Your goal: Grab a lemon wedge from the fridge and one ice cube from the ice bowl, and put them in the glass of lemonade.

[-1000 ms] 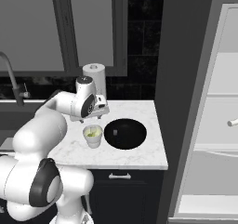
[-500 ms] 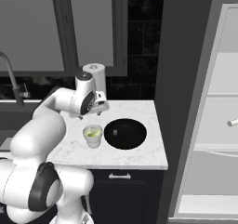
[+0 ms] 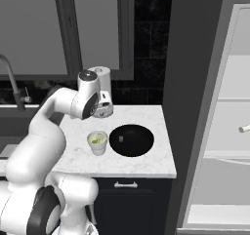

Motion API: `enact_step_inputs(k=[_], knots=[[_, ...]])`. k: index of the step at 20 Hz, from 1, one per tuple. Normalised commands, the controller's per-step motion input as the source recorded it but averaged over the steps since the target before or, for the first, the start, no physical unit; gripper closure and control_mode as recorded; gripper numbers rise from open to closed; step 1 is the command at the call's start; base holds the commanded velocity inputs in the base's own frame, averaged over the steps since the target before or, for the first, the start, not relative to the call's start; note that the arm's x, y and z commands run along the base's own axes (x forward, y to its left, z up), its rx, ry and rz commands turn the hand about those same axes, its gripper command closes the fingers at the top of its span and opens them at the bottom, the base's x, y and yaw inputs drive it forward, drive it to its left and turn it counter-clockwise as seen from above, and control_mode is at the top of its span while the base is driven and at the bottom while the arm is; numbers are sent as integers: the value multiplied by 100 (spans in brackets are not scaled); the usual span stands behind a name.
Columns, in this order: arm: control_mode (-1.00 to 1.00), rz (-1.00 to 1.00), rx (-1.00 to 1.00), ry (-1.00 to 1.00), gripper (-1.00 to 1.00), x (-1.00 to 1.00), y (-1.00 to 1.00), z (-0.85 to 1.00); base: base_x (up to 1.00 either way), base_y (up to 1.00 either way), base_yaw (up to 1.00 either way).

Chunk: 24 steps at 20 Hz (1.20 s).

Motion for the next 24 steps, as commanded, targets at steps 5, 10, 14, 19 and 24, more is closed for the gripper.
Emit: enact_step_inputs(k=[5, 10, 14, 19, 24], knots=[[-100, 0, 4, -6, -100, -24, 0, 13, 0, 0, 0], [-100, 0, 3, -5, -100, -16, 0, 17, 0, 0, 0], [-100, 0, 3, -14, -100, -38, 19, 26, 0, 0, 0], [-100, 0, 0, -6, -100, -27, 32, 37, 0, 0, 0], [-100, -5, 2, -1, -100, -12, 3, 69, 0, 0, 0]])
